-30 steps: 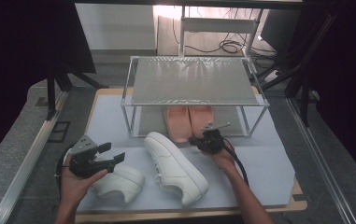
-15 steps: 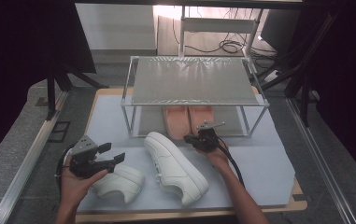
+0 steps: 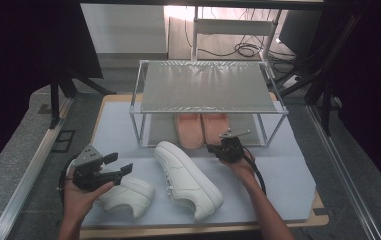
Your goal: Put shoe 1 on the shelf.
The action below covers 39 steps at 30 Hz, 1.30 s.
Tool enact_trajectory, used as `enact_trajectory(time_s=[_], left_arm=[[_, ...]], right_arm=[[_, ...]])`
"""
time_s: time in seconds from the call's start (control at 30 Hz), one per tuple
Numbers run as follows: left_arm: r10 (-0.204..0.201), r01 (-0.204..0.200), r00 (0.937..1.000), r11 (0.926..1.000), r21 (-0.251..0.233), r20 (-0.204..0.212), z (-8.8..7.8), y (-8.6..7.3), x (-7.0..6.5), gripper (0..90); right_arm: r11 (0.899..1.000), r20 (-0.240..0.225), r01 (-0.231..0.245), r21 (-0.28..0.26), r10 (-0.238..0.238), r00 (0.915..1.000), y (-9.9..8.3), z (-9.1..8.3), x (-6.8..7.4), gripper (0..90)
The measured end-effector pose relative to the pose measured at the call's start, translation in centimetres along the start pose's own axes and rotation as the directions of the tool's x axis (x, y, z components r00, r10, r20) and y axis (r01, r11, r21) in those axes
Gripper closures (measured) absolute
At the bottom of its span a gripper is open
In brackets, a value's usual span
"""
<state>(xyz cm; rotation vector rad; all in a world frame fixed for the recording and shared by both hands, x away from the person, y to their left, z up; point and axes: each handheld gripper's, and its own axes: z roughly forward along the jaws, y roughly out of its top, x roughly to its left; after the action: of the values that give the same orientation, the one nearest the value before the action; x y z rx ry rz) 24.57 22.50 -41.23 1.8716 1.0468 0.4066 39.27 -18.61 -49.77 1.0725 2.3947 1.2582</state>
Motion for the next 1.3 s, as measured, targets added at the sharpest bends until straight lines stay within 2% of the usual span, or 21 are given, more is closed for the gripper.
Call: enact_trajectory(time_s=[0.17,0.23,0.4,0.8,1.1,1.3], left_arm=[[-0.001,0.001,1.0,1.0,-0.001,-0.001,0.0,0.0,0.0,32.2],[0.0,0.0,1.0,1.0,0.001,0.0,0.0,0.0,0.0,32.1],[0.0,0.0,1.0,1.0,0.003,0.001,0.1,0.0,0.0,32.1],[-0.001,0.001,1.0,1.0,0.001,0.0,0.1,0.0,0.1,32.2],[-0.006,0.006,1.0,1.0,0.0,0.001,0.0,0.0,0.1,32.1],[-0.007,0.007,1.0,1.0,0.006,0.004,0.2,-0.1,0.1,32.1]], right_arm=[[0.999,0.036,-0.015,0.029,0.014,0.9993,-0.4,-0.7,-1.4,90.0],[0.999,0.025,-0.033,0.023,0.032,0.9992,-0.5,-0.7,-1.8,90.0],[1.0,0.029,-0.014,0.016,0.014,0.9995,-0.3,-0.2,-1.5,90.0],[1.0,0.021,-0.03,0.002,0.03,0.9993,-0.3,0.2,-1.4,90.0],[0.999,-0.004,-0.022,-0.038,0.022,0.9997,-0.6,-2.8,-0.5,89.1],[0.999,-0.004,-0.031,-0.026,0.031,0.9995,-2.3,-5.2,-0.1,87.5]])
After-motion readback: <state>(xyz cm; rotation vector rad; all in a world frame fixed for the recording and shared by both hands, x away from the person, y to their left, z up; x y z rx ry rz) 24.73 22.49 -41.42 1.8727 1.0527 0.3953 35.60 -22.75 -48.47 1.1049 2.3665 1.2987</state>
